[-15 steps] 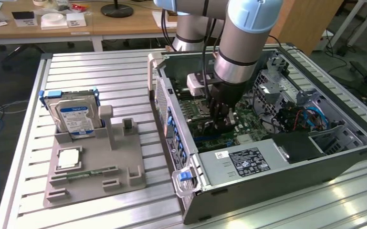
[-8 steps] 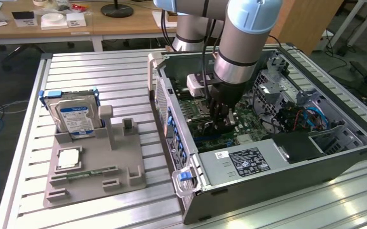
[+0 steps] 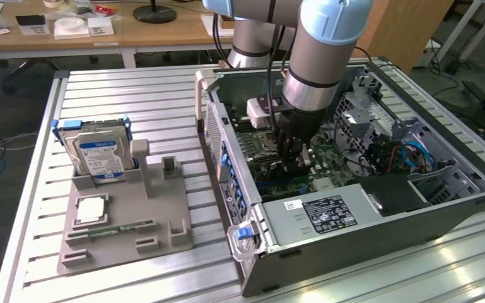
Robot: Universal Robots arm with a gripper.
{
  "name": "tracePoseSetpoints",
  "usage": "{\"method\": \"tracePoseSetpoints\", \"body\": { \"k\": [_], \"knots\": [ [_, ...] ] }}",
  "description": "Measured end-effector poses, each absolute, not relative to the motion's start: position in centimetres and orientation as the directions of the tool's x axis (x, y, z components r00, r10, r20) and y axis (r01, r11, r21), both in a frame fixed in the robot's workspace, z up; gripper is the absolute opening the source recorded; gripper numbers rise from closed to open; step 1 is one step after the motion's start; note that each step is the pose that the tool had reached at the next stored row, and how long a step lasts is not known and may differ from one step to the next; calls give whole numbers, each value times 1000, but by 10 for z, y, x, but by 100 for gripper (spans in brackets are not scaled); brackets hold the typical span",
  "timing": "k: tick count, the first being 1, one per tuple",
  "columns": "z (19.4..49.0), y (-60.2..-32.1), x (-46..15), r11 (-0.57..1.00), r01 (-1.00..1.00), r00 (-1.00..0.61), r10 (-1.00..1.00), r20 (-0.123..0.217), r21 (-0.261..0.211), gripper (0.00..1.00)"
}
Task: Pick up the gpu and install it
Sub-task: 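Insert the gpu into the slot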
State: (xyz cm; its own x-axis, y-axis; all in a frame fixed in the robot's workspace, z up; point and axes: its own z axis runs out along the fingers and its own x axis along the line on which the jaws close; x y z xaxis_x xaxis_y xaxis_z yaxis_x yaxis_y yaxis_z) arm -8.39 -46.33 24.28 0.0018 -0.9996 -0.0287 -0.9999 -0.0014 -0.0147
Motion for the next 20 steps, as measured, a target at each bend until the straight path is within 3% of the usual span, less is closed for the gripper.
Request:
{"method": "tracePoseSetpoints", "body": {
  "k": [20],
  "knots": [
    [245,-463,-84,-2,-1000,2,-1000,-30,-15,27]
  ]
}}
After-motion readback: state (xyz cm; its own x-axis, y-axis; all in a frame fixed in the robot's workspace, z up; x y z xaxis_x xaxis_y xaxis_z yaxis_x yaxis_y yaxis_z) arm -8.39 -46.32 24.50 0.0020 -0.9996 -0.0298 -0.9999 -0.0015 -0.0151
